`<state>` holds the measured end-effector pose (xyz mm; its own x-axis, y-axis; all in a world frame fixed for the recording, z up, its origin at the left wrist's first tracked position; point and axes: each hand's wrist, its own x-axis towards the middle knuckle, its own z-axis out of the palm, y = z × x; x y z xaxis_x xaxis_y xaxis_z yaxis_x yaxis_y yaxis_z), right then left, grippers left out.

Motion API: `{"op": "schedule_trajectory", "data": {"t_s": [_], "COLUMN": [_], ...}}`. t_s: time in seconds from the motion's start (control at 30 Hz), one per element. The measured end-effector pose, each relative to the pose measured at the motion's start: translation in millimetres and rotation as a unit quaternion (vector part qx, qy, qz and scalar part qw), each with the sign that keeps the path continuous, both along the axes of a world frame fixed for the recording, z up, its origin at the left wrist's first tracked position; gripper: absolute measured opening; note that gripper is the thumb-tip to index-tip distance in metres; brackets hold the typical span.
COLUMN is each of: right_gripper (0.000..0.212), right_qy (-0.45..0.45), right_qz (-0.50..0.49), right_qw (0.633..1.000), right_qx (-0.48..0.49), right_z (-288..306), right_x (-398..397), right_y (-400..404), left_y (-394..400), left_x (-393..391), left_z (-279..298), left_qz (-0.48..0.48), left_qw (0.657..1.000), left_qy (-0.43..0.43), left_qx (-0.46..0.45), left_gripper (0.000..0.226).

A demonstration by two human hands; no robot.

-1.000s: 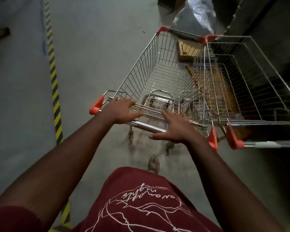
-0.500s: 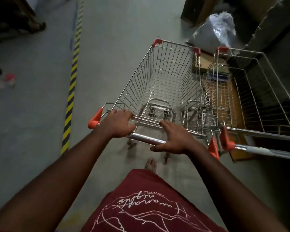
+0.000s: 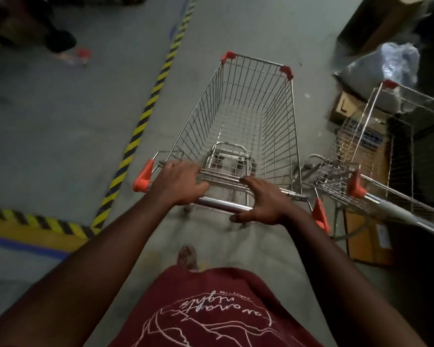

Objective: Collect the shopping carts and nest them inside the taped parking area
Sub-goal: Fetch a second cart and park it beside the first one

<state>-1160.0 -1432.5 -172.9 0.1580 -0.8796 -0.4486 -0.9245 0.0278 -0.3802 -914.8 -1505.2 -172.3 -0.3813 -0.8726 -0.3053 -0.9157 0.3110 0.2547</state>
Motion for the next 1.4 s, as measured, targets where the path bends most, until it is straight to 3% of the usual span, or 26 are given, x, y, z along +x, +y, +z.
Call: {"op": "schedule_trajectory", "data": {"t_s": [0.27,0.43,0.63,1.0,1.13,1.4], "right_gripper": [0.122,0.133,0.144,0.123,0.117,0.116], "right_qy": [0.002,0.014,0.018,0.015,0.013,-0.020], "right_qz": [0.132,0.196,0.262,0.290,0.321,0.357], "right_qw": [0.991,0.980,0.965,0.957,0.946,0.932], "right_qx": [-0.002,0.005,-0.008,-0.030,-0.045,-0.060], "right_z": [4,-1,-10,-5,-4,-16], "right_x": [19,13,8,7,11,0], "right_y": [73,129,205,364,417,499], "left_y": [127,221,329,506,572,684], "left_x": [31,22,19,18,22,4], "left_z": [-5,-1,-2,-19,-17,-19], "left_qz": [0.127,0.189,0.241,0.256,0.269,0.335], "left_qw": [0.992,0.982,0.970,0.966,0.962,0.941], "left_qy": [0.007,0.014,0.001,0.029,0.044,0.031], "left_qx": [0.004,-0.007,-0.012,-0.004,-0.009,-0.018], "left_gripper": [0.059,0.051,0.063,0.071,0.061,0.081]}}
